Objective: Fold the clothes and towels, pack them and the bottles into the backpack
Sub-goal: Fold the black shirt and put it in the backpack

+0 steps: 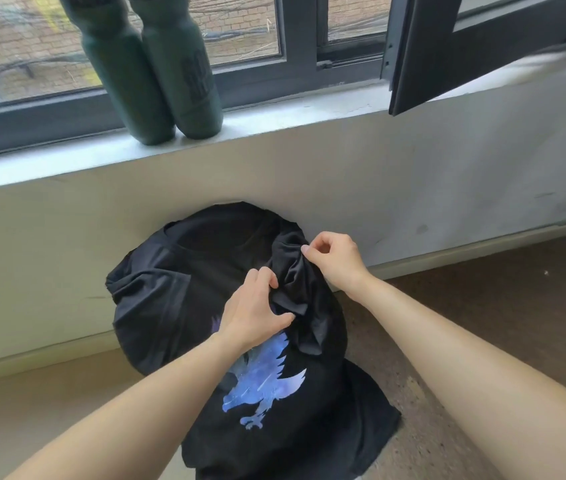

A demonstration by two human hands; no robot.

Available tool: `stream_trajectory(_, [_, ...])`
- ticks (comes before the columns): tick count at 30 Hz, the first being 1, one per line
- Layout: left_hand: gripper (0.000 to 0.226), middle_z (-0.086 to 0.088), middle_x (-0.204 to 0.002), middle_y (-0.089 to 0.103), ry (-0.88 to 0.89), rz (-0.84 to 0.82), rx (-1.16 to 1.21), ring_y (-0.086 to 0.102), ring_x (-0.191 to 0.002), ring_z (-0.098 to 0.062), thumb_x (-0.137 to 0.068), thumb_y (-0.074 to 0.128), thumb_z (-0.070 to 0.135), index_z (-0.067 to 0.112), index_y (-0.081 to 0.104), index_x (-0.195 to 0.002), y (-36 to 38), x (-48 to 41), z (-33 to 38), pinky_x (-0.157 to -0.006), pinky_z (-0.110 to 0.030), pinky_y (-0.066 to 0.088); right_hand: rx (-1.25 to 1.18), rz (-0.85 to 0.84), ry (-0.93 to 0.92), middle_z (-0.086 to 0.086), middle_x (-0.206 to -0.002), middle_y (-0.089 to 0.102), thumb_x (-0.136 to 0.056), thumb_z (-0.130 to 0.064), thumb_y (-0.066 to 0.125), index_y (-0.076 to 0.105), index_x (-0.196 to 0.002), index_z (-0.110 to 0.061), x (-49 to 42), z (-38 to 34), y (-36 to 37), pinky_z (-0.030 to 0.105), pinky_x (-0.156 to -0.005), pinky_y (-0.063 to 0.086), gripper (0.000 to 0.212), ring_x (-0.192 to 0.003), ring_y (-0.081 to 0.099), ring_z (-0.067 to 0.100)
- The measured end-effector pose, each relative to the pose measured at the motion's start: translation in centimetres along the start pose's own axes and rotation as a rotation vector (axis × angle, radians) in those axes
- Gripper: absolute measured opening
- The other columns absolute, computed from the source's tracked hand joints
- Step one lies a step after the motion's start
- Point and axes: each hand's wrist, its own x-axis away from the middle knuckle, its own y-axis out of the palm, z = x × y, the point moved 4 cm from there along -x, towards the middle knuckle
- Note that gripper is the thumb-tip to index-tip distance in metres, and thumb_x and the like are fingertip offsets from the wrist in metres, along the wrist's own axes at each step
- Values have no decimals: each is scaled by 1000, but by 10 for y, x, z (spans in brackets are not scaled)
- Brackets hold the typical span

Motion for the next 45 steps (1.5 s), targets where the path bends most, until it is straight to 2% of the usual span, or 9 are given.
stream_trajectory(4, [16, 13, -84, 64, -100, 96, 137, 63, -79, -16, -86, 63, 20, 32, 54, -92, -1, -5, 1, -78, -41, 56, 69, -33, -28, -1, -84, 70, -92, -30, 72, 71, -87, -12, -1, -5, -3, 33, -80, 53, 19, -84, 65, 16])
stream_trajectory(8, [16, 11, -80, 67, -146, 159, 254, 64, -78, -13, -91, 61, 15, 31, 57, -91, -9, 2, -11, -79, -40, 57, 165, 13, -221, -5, -113, 62, -87, -13, 75, 66, -113, -20, -4, -20, -6, 33, -88, 53, 28, -82, 61, 13])
stream_trajectory(12, [21, 12, -87, 69, -129, 271, 359, 66, -83, -8, -93, 62, 10, 29, 56, -89, -28, 10, -23, -81, -38, 57, 186, -236, -377, -13, -123, 62, -87, 5, 58, 71, -121, -24, -10, -45, 8, 12, -80, 42, 47, -73, 56, -7])
stream_trajectory(15, [20, 11, -85, 69, -93, 350, 382, 66, -82, -9, -94, 64, 6, 23, 56, -88, -46, 16, -26, -78, -36, 57, 319, -354, -357, -7, -112, 63, -90, 3, 54, 72, -116, -24, -19, -45, 15, 18, -82, 43, 42, -77, 54, -3])
stream_trajectory(20, [27, 10, -76, 66, -15, 420, 318, 65, -71, -12, -90, 65, -1, 22, 53, -84, -75, 29, -34, -70, -39, 57, 396, -300, -319, -2, -96, 69, -92, -11, 65, 72, -98, -15, -31, -53, -5, 31, -82, 50, 10, -91, 62, 18])
stream_trajectory(32, [6, 10, -82, 74, 50, 475, -45, 69, -78, -22, -93, 70, 21, 25, 68, -97, -99, 8, -23, -72, -39, 55, 393, 238, -239, 11, -102, 60, -98, -12, 58, 63, -100, -4, -47, -76, -8, 38, -76, 47, 9, -91, 54, 32])
stream_trajectory(39, [8, 3, -89, 72, -25, 496, -364, 61, -87, -27, -91, 67, 18, 23, 72, -96, -91, -13, -47, -79, -40, 40, 64, -115, -155, -2, -133, 65, -94, -3, 58, 62, -137, -16, -34, -52, 4, 26, -104, 48, 45, -114, 66, 16])
stream_trajectory(43, [11, 4, -87, 69, 98, 488, -310, 59, -84, -22, -90, 67, 16, 21, 70, -99, -91, -8, -43, -78, -35, 41, -28, 5, -95, -6, -130, 62, -89, -3, 61, 58, -138, -21, -11, -24, -9, 10, -82, 47, 53, -92, 66, 3])
stream_trajectory(45, [10, 6, -85, 67, 170, 469, -283, 56, -81, -19, -89, 68, 16, 21, 69, -98, -94, -1, -39, -76, -34, 42, -24, -56, -40, -5, -130, 61, -86, -3, 65, 56, -140, -20, 1, -8, -7, 18, -86, 50, 57, -96, 66, 6])
